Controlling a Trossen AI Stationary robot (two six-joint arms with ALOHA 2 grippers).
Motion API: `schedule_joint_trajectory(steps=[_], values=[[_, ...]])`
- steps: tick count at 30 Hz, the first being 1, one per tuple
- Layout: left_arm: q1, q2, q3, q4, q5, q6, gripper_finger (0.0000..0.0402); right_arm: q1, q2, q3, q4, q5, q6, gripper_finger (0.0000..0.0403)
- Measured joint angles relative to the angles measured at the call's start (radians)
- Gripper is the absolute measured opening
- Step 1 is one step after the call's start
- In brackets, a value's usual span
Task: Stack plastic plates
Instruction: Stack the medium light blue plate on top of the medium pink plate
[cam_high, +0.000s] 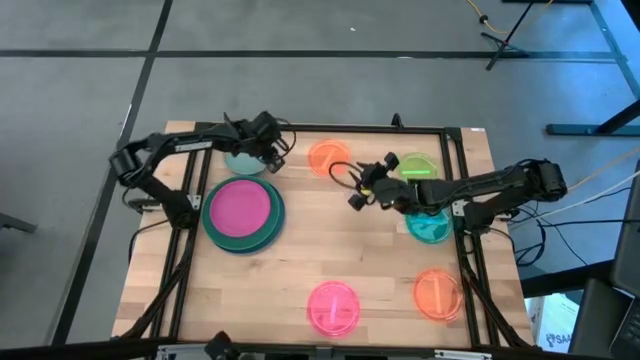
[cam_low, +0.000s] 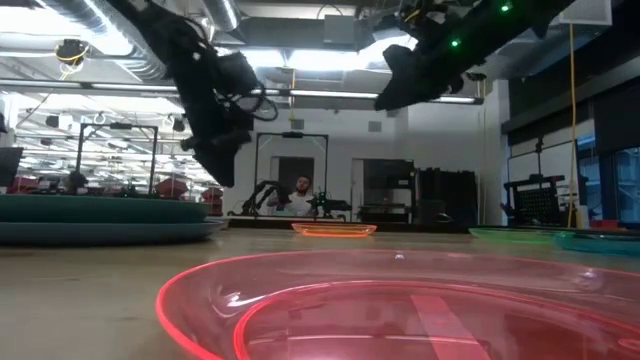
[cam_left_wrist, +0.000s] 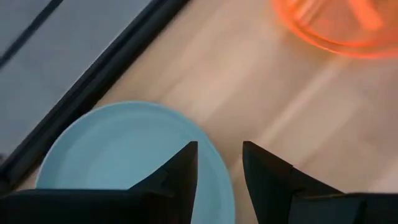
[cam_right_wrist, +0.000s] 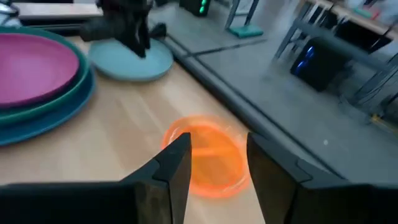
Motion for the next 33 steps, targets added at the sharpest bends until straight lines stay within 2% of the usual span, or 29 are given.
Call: schedule_joint_trajectory(steps=[6,15,23,26,33], values=[[0.013,0.136,0.084,-0.058,0.014,-0.099,0.0119,-0.044,-0.001,0.0,0.113,0.001,-0.132,0.0147],[0.023,0.245,0.109,-0.054,0.024,-0.129,0.0119,0.001,-0.002,0.0,-0.033,-0.011,-0.162,0.0147],[0.032,0.308,0.108,-0.039,-0.026,-0.093,0.0115,0.036,-0.002,0.0,0.006,-0.01,-0.196,0.0147],[0.028,0.309,0.108,-0.03,-0.024,-0.067,0.0093,0.032,-0.002,0.0,0.02,-0.008,-0.197,0.0147],[0.023,0.305,0.108,-0.035,-0.019,-0.021,0.0013,0.033,-0.002,0.0,0.043,-0.01,-0.197,0.0147]])
